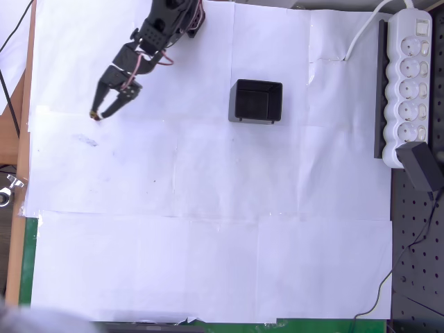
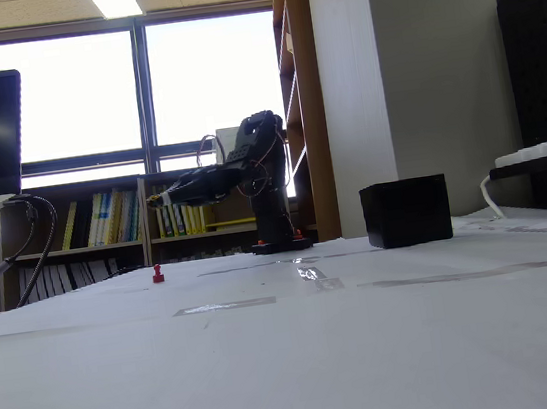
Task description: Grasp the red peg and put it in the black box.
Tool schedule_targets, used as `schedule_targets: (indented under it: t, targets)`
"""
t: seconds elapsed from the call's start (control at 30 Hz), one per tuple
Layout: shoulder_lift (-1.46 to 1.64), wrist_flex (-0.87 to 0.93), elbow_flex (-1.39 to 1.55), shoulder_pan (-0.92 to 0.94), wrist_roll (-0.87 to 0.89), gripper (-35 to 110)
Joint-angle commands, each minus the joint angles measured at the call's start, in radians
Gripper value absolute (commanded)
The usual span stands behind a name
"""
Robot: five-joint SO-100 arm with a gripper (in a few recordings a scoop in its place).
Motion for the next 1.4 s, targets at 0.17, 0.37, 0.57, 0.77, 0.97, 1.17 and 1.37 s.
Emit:
schedule_targets:
  t: [0.17,0.37,0.57,0.77,0.97,1.17,1.37]
  targets:
    - [0.124,-0.261,0.025,0.020,-0.005,0]
    - [0.198,-0.451,-0.072,0.012,-0.006,0]
    - [0.272,-0.532,-0.115,0.011,-0.015,0]
    - [0.339,-0.626,-0.181,0.011,-0.034,0]
    - [0.391,-0.632,-0.184,0.002,-0.049,0]
    - [0.486,-0.534,-0.092,0.023,-0.112,2]
    - [0.554,-0.529,-0.064,0.026,-0.127,13]
